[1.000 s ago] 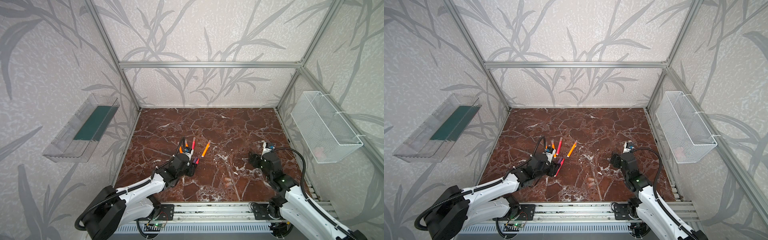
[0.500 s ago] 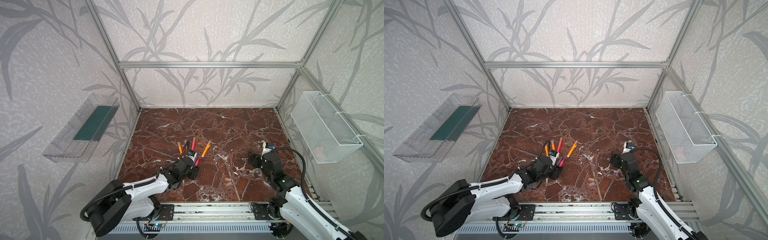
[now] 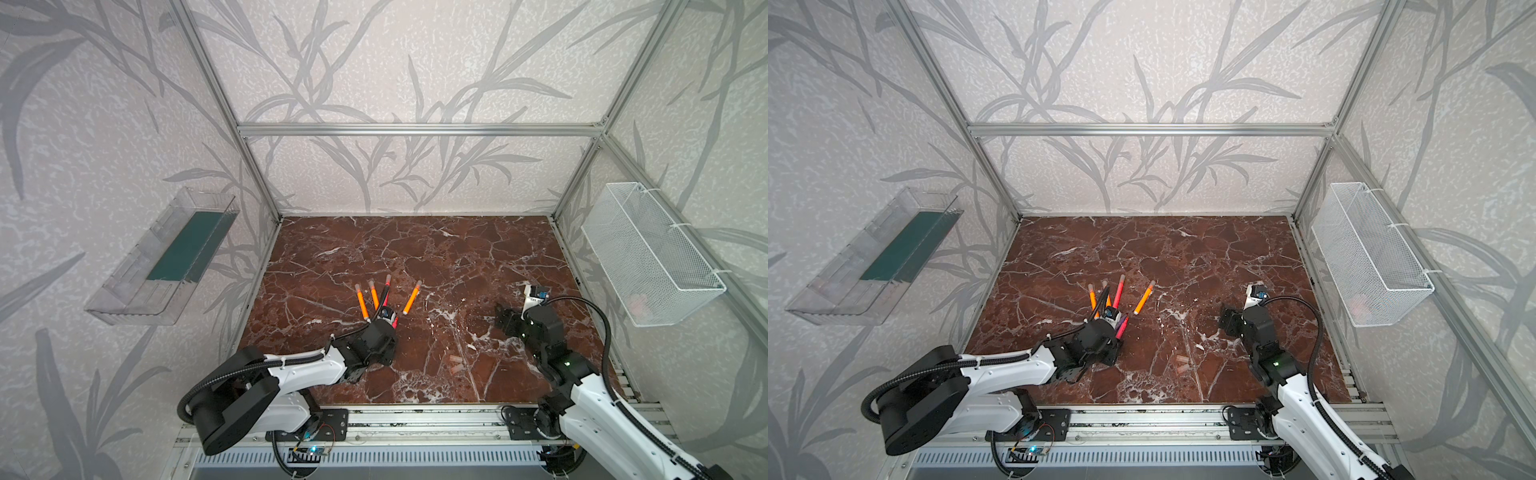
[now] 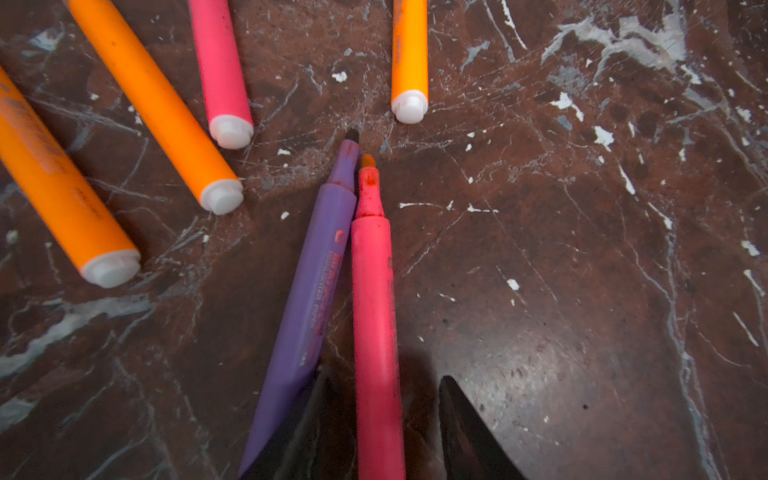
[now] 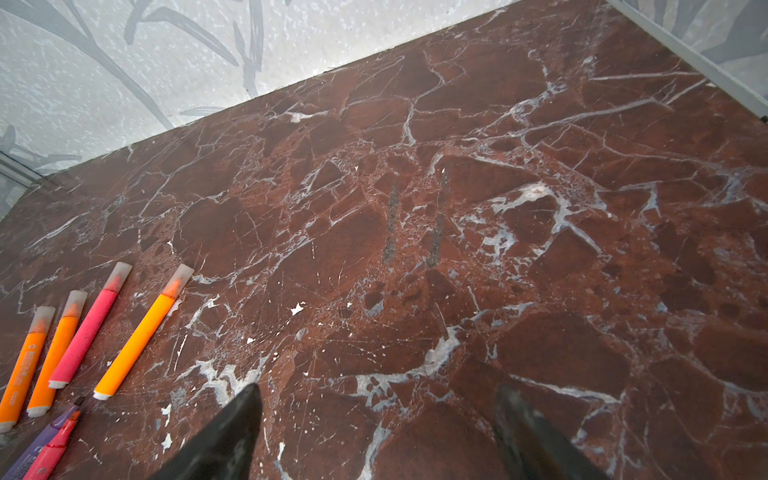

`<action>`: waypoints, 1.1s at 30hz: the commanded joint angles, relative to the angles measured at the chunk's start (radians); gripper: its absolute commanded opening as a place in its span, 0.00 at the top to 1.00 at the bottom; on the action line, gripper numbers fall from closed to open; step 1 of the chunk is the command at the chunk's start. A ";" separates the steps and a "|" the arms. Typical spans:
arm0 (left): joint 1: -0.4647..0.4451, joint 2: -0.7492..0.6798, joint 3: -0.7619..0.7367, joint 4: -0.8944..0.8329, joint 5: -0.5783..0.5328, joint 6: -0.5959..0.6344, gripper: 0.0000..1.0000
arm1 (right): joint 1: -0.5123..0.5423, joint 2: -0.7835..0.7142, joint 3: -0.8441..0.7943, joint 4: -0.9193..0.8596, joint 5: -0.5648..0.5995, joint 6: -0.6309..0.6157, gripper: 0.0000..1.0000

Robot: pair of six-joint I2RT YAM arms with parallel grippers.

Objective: Insert the pens into the pen caps
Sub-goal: 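Lower the left gripper onto the pink marker and close on it, then lift the pink marker upright with the left gripper while the right moves toward it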

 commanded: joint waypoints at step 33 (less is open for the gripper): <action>-0.020 -0.348 -0.085 0.054 0.191 0.001 1.00 | 0.316 -0.126 -0.079 0.191 -0.132 0.262 0.21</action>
